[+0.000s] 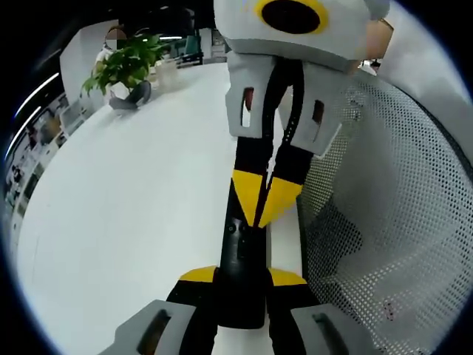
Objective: Press the specified remote control buttons in sequence, fully releasing each button before pressing the next.
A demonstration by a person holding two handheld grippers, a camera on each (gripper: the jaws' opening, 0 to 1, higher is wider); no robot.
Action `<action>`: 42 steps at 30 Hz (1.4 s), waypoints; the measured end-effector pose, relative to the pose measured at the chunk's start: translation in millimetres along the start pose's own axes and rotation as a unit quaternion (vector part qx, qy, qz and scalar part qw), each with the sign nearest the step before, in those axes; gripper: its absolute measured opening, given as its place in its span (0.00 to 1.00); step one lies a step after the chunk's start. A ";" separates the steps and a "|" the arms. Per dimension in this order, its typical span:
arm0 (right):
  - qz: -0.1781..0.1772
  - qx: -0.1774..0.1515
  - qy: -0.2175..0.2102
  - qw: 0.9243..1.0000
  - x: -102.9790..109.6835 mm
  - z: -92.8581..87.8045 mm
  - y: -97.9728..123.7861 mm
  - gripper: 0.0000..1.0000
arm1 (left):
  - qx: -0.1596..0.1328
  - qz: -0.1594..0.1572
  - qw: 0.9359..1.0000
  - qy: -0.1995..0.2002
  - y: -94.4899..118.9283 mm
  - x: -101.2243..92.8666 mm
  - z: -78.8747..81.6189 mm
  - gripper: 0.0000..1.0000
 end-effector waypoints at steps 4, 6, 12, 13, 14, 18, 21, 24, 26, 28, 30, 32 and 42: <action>-0.004 0.000 0.003 1.000 -1.0 0.5 -0.7 0.00 | -0.001 0.000 1.000 0.000 -0.2 0.0 -0.1 0.24; -0.006 0.000 0.004 1.000 -0.1 0.7 -1.2 0.00 | 0.000 -0.001 1.000 -0.001 -0.3 0.2 0.1 0.24; -0.009 0.016 0.030 0.999 5.5 5.0 -5.2 0.00 | -0.002 -0.001 1.000 -0.001 -0.4 0.2 -0.2 0.24; -0.012 0.021 0.040 0.999 6.1 5.5 -4.9 0.00 | -0.002 -0.002 1.000 -0.001 -0.4 0.2 -0.3 0.24; -0.013 0.025 0.049 0.998 6.3 6.0 -4.7 0.00 | -0.001 -0.002 1.000 -0.002 -0.4 0.2 -0.2 0.24; -0.009 0.012 0.026 1.000 4.3 3.9 -3.7 0.00 | 0.000 -0.003 1.000 -0.003 -0.6 0.3 0.1 0.24; -0.011 0.013 0.031 0.999 5.2 3.8 -3.1 0.00 | -0.002 -0.002 1.000 -0.003 -0.5 0.3 -0.1 0.24; -0.010 0.013 0.030 0.999 4.3 4.5 -1.5 0.00 | 0.000 -0.002 1.000 -0.003 -0.8 0.2 0.1 0.24; 0.004 0.014 0.001 1.000 2.7 5.7 -0.2 0.00 | 0.000 -0.002 1.000 -0.003 -0.7 0.1 0.3 0.24; 0.007 0.012 0.000 1.000 -2.4 7.3 0.9 0.00 | -0.001 -0.002 1.000 -0.004 -0.6 0.2 0.2 0.24; -0.003 0.013 -0.001 1.000 -7.5 8.2 3.8 0.00 | -0.002 -0.002 1.000 -0.003 -0.6 0.1 0.0 0.24; -0.007 0.019 -0.001 1.000 -13.3 6.2 4.1 0.00 | -0.003 -0.001 1.000 -0.002 -0.7 0.0 -0.3 0.24; 0.007 0.022 0.000 1.000 -14.3 8.1 -2.6 0.00 | -0.012 0.002 1.000 0.001 -0.3 -0.3 -1.8 0.24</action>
Point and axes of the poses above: the point that each gripper's makers call its tool centre point, and the gripper's own axes: y roughly backward along the fingers, x roughly to its left, z roughly out of its top, the point moved 8 cm from there along y, roughly backward along the fingers, and after that the axes turned 9 degrees about -y, right-handed, at the moved point
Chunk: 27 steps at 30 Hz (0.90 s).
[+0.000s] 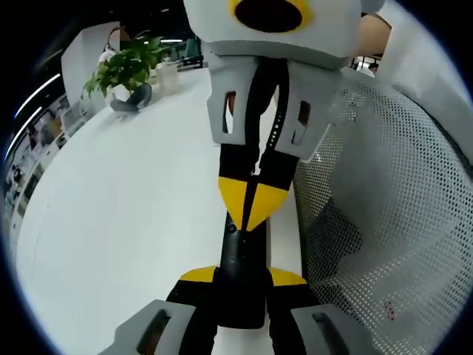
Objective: Press the specified remote control buttons in sequence, fully releasing each button before pressing the next.
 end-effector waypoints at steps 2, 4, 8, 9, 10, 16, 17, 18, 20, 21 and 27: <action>-0.004 0.002 0.004 1.000 0.0 0.5 -0.6 0.00 | -0.004 0.000 1.000 -0.001 0.0 0.2 -0.5 0.24; -0.007 0.006 0.005 1.000 0.3 1.1 -0.3 0.00 | -0.006 -0.001 1.000 -0.002 0.1 0.5 -1.2 0.24; -0.006 0.008 -0.004 1.000 -1.2 2.7 -0.9 0.00 | -0.006 -0.002 1.000 -0.003 0.0 0.4 -1.0 0.24; -0.006 0.007 -0.006 1.000 -1.9 3.0 -1.2 0.00 | -0.006 -0.002 1.000 -0.004 -0.1 0.5 -1.0 0.24; -0.004 0.007 -0.008 1.000 -2.0 2.9 -0.9 0.00 | -0.006 -0.002 1.000 -0.004 0.0 0.5 -0.9 0.24; 0.018 -0.004 -0.040 0.999 -6.0 1.5 1.3 0.00 | -0.009 -0.001 1.000 -0.002 0.0 0.3 -1.3 0.24; 0.018 -0.005 -0.045 0.999 -6.7 1.2 1.5 0.00 | -0.009 -0.001 1.000 -0.002 0.0 0.3 -1.2 0.24; 0.017 -0.003 -0.045 0.999 -7.3 0.8 1.7 0.00 | -0.008 0.000 1.000 -0.002 0.0 0.2 -0.9 0.24; 0.004 0.008 -0.037 0.999 -10.5 -0.8 3.5 0.00 | -0.008 0.000 1.000 -0.001 -0.2 0.2 -0.9 0.24; 0.005 0.008 -0.039 0.999 -11.6 -1.0 3.3 0.00 | -0.008 0.001 1.000 0.000 -0.2 0.2 -0.9 0.24; 0.031 0.008 -0.066 0.997 -18.2 1.7 1.9 0.00 | -0.010 0.001 1.000 0.000 -0.2 0.0 -0.4 0.24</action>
Point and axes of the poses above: the point that each gripper's makers call its tool centre point, and the gripper's own axes: y roughly backward along the fingers, x roughly to its left, z roughly out of its top, the point moved 8 cm from there along y, roughly backward along the fingers, and after that the axes turned 9 degrees about -y, right-handed, at the moved point
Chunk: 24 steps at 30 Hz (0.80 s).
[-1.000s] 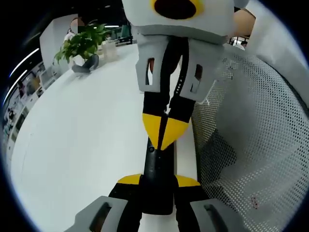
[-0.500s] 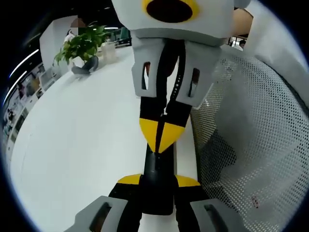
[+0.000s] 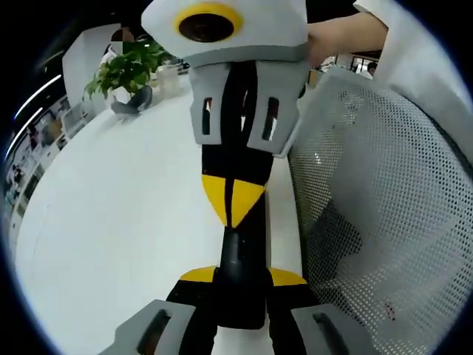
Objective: Press the specified remote control buttons in sequence, fully releasing each button before pressing the next.
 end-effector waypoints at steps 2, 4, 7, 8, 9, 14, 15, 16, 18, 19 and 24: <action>0.007 0.008 -0.006 1.000 -1.0 2.3 -0.6 0.00 | 0.000 0.000 1.000 0.000 -0.1 0.0 -0.1 0.24; 0.010 0.021 0.001 1.000 -0.9 4.8 -2.2 0.00 | -0.001 0.000 1.000 0.001 0.1 -0.2 -0.2 0.24; 0.019 0.050 -0.017 0.998 -2.4 9.2 -2.9 0.00 | -0.001 0.000 1.000 0.001 0.0 -0.1 -0.6 0.24; 0.022 0.061 -0.014 0.998 -3.3 11.5 -3.8 0.00 | -0.001 0.000 1.000 0.001 0.0 0.0 -0.5 0.24; 0.023 0.067 -0.017 0.997 -3.9 13.1 -4.4 0.00 | 0.000 0.000 1.000 0.000 0.0 0.0 -0.5 0.24; 0.028 0.084 -0.021 0.996 -5.5 16.4 -7.1 0.00 | 0.000 0.000 1.000 0.001 0.0 0.2 -0.4 0.24; 0.028 0.086 -0.020 0.996 -4.9 15.9 -6.6 0.00 | 0.000 0.000 1.000 0.001 0.1 0.1 -0.6 0.24; 0.027 0.086 -0.020 0.996 -4.9 15.8 -6.7 0.00 | -0.001 0.000 1.000 0.001 0.1 0.1 -0.8 0.24; 0.023 0.085 -0.026 0.996 -4.5 15.6 -6.6 0.00 | -0.002 0.000 1.000 0.001 0.3 0.0 -1.0 0.24; 0.020 0.082 -0.027 0.996 -3.8 15.3 -6.3 0.00 | -0.003 0.000 1.000 0.001 0.4 -0.1 -1.2 0.24; -0.006 0.009 -0.034 0.999 0.3 5.4 -3.5 0.00 | 0.008 -0.002 1.000 0.000 -0.1 0.3 1.5 0.24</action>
Point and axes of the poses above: the point that each gripper's makers call its tool centre point, and the gripper's own axes: y roughly backward along the fingers, x roughly to its left, z roughly out of its top, the point moved 8 cm from there along y, roughly backward along the fingers, and after that the axes turned 9 degrees about -y, right-handed, at the moved point
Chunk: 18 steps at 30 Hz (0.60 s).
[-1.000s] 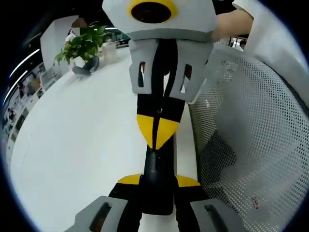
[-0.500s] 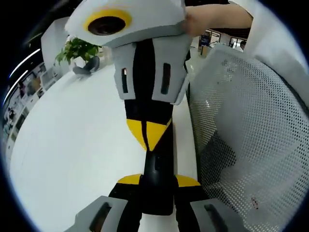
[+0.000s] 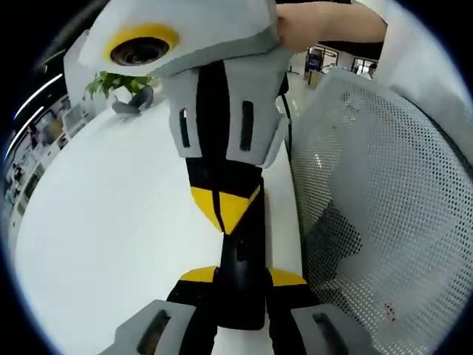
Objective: Press the specified remote control buttons in sequence, fully releasing each button before pressing the next.
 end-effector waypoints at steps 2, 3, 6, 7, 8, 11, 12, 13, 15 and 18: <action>-0.008 -0.032 0.000 0.999 1.7 -5.5 1.3 0.00 | 0.005 -0.002 1.000 -0.001 0.1 0.3 0.9 0.24; -0.008 -0.036 0.002 0.999 2.3 -7.2 2.2 0.00 | 0.006 -0.003 1.000 -0.001 0.0 0.4 0.7 0.24; -0.015 -0.045 0.007 0.999 6.3 -10.1 3.3 0.00 | 0.009 -0.008 1.000 -0.005 0.4 0.9 0.9 0.24; -0.012 -0.047 0.014 0.999 9.6 -9.7 4.6 0.00 | 0.008 -0.009 1.000 -0.002 0.4 1.3 0.9 0.24; -0.012 -0.051 0.018 0.998 11.7 -8.8 4.8 0.00 | 0.006 -0.010 1.000 0.002 0.7 1.7 0.4 0.24; 0.001 -0.053 0.033 0.998 20.2 -5.8 3.5 0.00 | -0.005 -0.012 1.000 0.018 1.4 3.0 -0.9 0.25; 0.001 -0.048 0.038 0.998 20.7 -5.4 1.8 0.00 | -0.007 -0.013 1.000 0.018 1.1 3.3 -0.6 0.25; -0.001 -0.042 0.045 0.998 21.3 -5.4 0.6 0.00 | -0.006 -0.014 1.000 0.020 1.3 2.8 -0.9 0.25; -0.004 -0.039 0.052 0.998 20.3 -5.0 -0.8 0.00 | -0.008 -0.015 1.000 0.021 1.0 2.9 -0.8 0.25; -0.007 -0.035 0.062 0.997 18.9 -4.8 -1.8 0.00 | -0.012 -0.015 1.000 0.022 1.3 2.7 -1.7 0.25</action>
Point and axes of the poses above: the point that each gripper's makers call its tool centre point, and the gripper's own axes: y roughly backward along the fingers, x roughly to its left, z roughly out of its top, the point moved 8 cm from there along y, roughly backward along the fingers, and after that the axes turned 9 degrees about -y, right-handed, at the moved point
